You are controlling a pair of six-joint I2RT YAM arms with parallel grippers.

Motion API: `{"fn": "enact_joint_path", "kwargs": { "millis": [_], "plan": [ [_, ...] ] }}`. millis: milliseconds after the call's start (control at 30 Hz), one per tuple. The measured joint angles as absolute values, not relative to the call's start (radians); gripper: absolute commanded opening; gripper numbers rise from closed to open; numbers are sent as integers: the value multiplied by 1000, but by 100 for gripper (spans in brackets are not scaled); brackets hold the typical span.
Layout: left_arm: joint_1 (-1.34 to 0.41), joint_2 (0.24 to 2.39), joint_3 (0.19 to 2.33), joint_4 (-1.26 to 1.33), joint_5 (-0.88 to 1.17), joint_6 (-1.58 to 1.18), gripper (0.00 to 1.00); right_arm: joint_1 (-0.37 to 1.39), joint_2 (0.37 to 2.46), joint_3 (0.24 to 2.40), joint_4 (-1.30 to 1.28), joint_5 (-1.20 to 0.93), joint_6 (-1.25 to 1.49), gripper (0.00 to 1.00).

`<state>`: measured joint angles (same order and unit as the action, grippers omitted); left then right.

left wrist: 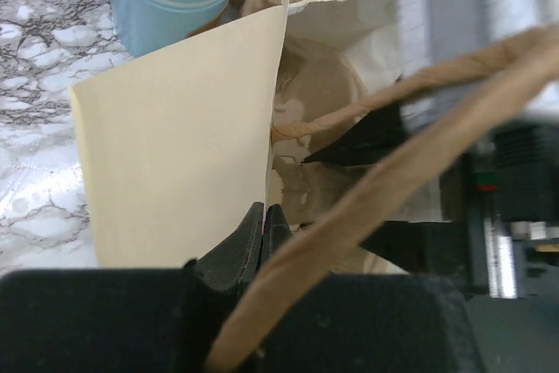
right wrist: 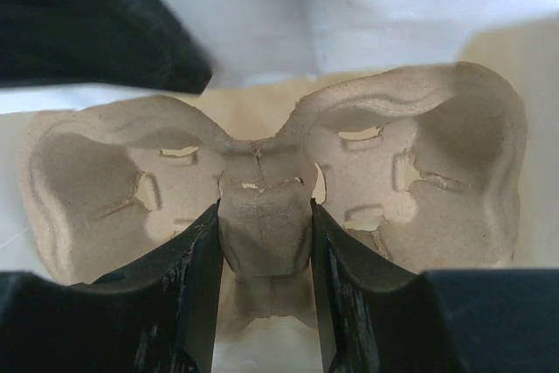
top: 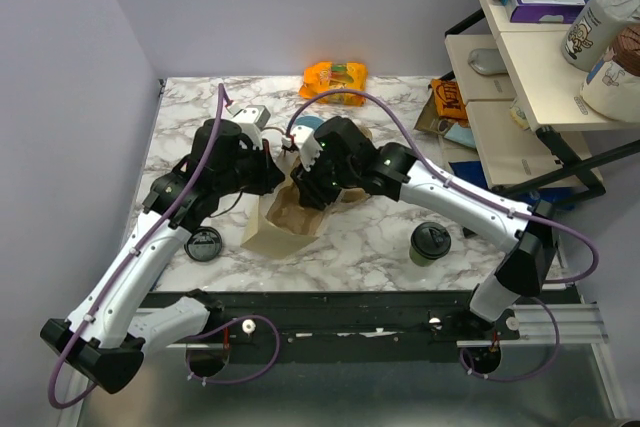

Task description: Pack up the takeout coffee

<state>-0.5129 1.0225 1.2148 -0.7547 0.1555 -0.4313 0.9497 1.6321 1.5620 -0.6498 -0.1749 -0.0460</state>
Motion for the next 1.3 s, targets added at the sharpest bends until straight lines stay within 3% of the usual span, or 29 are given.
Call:
{"fn": "enact_joint_path", "kwargs": {
  "millis": [267,533,867,1200,1300],
  "plan": [
    [-513,1015,1192,-734,191,-442,0,982,1682,1584,-667,-73,-37,41],
    [-512,1017,1176,-704,211,-487,0,996,1559,1333,-375,-9,-45,43],
    [-471,1019,1140,-645,302,-548,0,996,1552,1265,-217,23,-72,48],
    [-407,995,1114,-619,342,-574,0,1002,1543,1193,-128,68,-100,79],
    [-406,991,1114,-629,325,-574,0,1002,1520,1193,-133,58,-90,81]
  ]
}}
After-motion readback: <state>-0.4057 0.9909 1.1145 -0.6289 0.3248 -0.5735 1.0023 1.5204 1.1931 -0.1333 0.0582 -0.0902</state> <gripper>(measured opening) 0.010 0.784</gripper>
